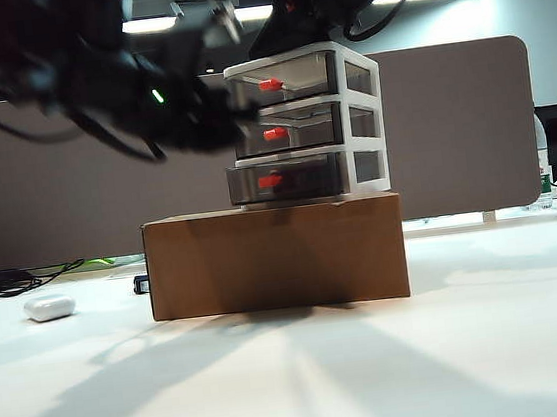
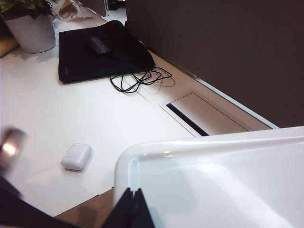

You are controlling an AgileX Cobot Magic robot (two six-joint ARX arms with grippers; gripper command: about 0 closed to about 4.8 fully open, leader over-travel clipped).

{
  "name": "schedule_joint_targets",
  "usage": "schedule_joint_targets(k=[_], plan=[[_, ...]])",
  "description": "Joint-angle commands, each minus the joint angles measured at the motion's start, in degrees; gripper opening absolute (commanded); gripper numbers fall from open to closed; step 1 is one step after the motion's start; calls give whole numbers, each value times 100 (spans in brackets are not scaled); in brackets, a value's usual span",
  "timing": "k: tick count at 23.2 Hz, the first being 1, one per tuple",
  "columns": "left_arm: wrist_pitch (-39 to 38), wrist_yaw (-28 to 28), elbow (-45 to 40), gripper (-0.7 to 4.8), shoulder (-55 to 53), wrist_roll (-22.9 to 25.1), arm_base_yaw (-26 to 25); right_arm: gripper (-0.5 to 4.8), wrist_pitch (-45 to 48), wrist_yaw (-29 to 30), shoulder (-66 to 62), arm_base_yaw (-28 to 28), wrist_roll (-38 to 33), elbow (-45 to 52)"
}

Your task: Open the third layer of the drawer on the table, pick up a pack of napkins on the table and put it in, and finally close the drawer.

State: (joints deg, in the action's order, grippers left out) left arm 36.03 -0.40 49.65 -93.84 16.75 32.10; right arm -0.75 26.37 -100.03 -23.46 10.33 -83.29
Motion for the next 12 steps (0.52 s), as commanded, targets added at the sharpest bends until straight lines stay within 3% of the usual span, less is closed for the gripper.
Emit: schedule_joint_targets(k=[1,5,9,12], plan=[[15,46,-428,-6,1226,188,-13,-6,-229,-83,184,11,96,55],[-1220,348,-1211,-6,3187,155,-7,-6,-516,-247,964,11,247,131],[-2369,498,-2079,-6,5215,-435,-4,-6,-505,-448,2463,11,227,1241],[-3021,577,-2754,-6,6717,-1191,0,-6,-505,-695,3899,11,162,2544]])
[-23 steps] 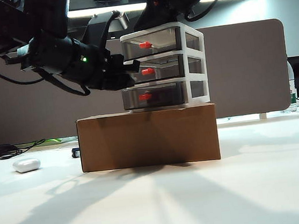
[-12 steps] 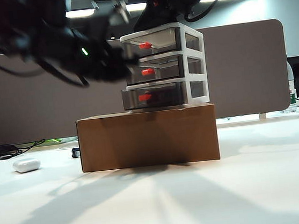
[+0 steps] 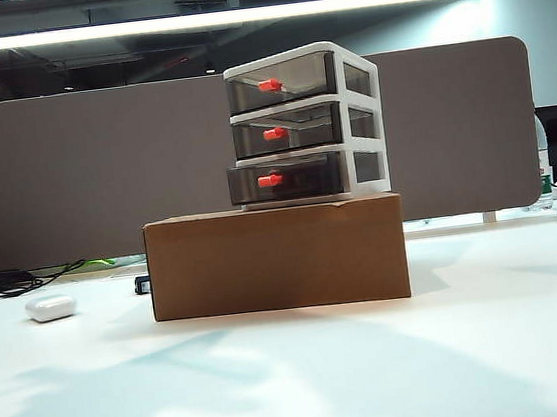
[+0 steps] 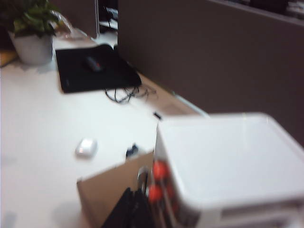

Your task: Open the third layer of the drawer on the table, pick up a pack of napkins on the table and put it in, and finally close the drawer.

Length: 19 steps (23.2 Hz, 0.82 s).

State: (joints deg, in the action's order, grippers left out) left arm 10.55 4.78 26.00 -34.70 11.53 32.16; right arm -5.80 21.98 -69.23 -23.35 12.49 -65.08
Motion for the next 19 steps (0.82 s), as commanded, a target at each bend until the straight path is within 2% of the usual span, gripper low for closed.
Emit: schedule_joint_targets(k=[1,7,10,19], plan=[[-730,94,-632,-6,1366,-848,-9,-6,7,-389,1316,-7,-164,1189],[-1821,389,-1285,-6,3241,-1587,-9,-6,4,-599,2997,-11,-400,2651],[-2258,407,-1381,-6,3442,-1886,-11,-6,-4,-772,3646,-9,-409,3254],[-2356,356,-1563,-6,3456,-1755,-9,-6,109,-1019,4905,-76,-802,4551]])
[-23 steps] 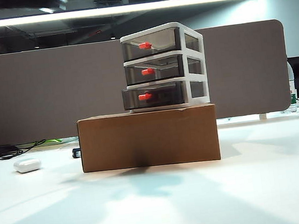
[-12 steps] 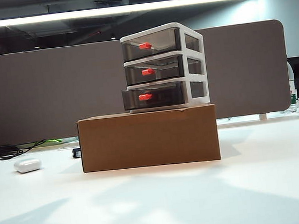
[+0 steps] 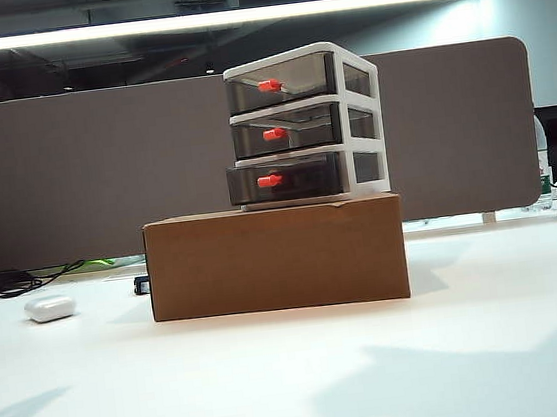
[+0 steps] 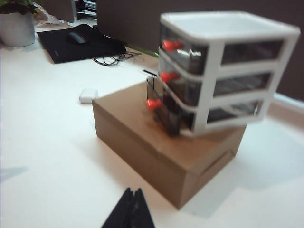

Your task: Open the third layer of the drawer on the table, pick up a pack of napkins on the table and put it in, and finally close the drawer.

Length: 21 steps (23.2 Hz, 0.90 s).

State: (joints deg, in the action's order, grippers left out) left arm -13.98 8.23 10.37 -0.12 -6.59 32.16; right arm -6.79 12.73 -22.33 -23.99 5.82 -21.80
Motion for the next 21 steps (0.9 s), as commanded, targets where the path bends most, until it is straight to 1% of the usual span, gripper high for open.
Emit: schedule_joint_targets(k=[1,4,6,7,9,10,11,13,16,18,21], plan=[[96,11,0,-6,-2,57,-9,-6,334,-129,507,-13,-136,514],[-7,-20,0,-6,-2,50,-9,-6,396,-138,1060,-13,-136,931],[-184,-144,0,-5,-2,44,-9,-6,391,-273,1261,-13,-136,1067],[-374,-308,0,-5,-2,39,-9,-6,387,-393,1416,-13,-140,1180],[-461,-330,0,-5,-2,83,-9,-6,378,-409,1558,-11,-138,1362],[-457,-328,0,-5,-2,221,-9,-6,376,-407,1580,-11,-138,1414],[-450,-337,0,-5,-2,656,-9,-6,387,-393,1587,-11,-140,1534],[-409,-330,-2,-5,-2,1102,-11,-6,426,-385,1593,-13,-177,1696],[-136,-286,-94,-5,-2,1130,-13,-6,629,-380,1617,-13,-205,1893],[417,-251,-365,-5,-2,1108,-15,-6,1049,-387,1620,-13,-286,2122],[905,20,-688,-5,-2,1062,-15,-6,1027,-444,1620,-9,-280,2175]])
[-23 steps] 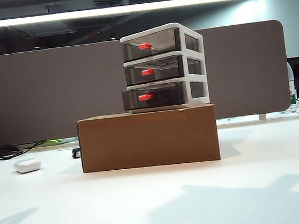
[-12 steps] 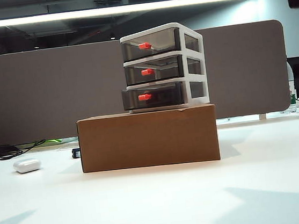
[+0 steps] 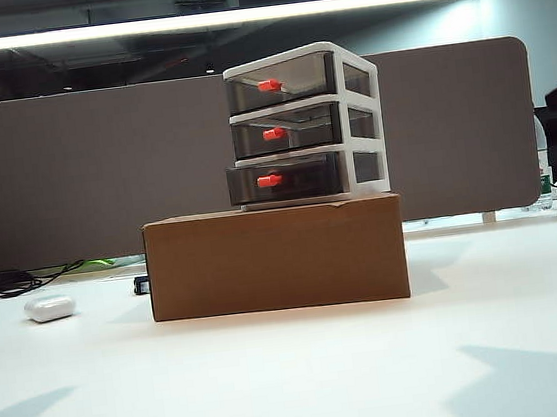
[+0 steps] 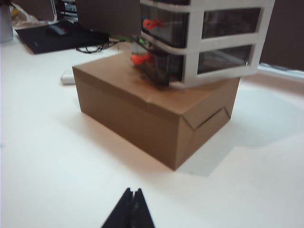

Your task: Open the third layer of the drawer on the table, pick up a pack of napkins on the table and put it in, and finally close the drawer.

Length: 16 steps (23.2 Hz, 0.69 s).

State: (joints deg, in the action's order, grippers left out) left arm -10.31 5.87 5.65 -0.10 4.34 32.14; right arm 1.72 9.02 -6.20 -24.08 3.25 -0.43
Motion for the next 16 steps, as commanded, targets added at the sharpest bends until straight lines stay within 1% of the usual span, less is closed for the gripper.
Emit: schedule_joint_targets(k=[1,3,5,7,8,9,10,11,13,14,15,16], plan=[[605,308,-269,-4,-4,-28,-13,-6,175,-144,7,2,-22,37],[916,470,-498,-4,-4,-33,-13,-6,151,-483,7,17,9,37],[885,551,-527,-3,-4,-2,-22,-6,155,-597,7,61,44,37],[898,708,-527,-3,-4,216,-28,-6,153,-614,7,208,133,37],[916,815,-527,-3,-4,323,-81,-6,153,-588,7,387,149,37],[918,846,-527,-3,-4,341,-146,-6,151,-538,7,479,149,37],[918,837,-527,-3,-4,345,-393,-5,157,-380,7,708,149,37],[922,785,-527,-4,-4,345,-549,-5,157,-315,7,820,151,37],[951,369,-527,-4,-4,358,-1215,-6,160,-68,7,1211,157,37],[1021,-116,-527,-5,-4,354,-1768,-6,164,131,7,1458,173,37],[1049,-348,-527,-5,-4,354,-2026,-6,166,210,7,1602,173,37],[1069,-839,-525,-5,-4,352,-2531,-6,184,343,7,1803,173,37]])
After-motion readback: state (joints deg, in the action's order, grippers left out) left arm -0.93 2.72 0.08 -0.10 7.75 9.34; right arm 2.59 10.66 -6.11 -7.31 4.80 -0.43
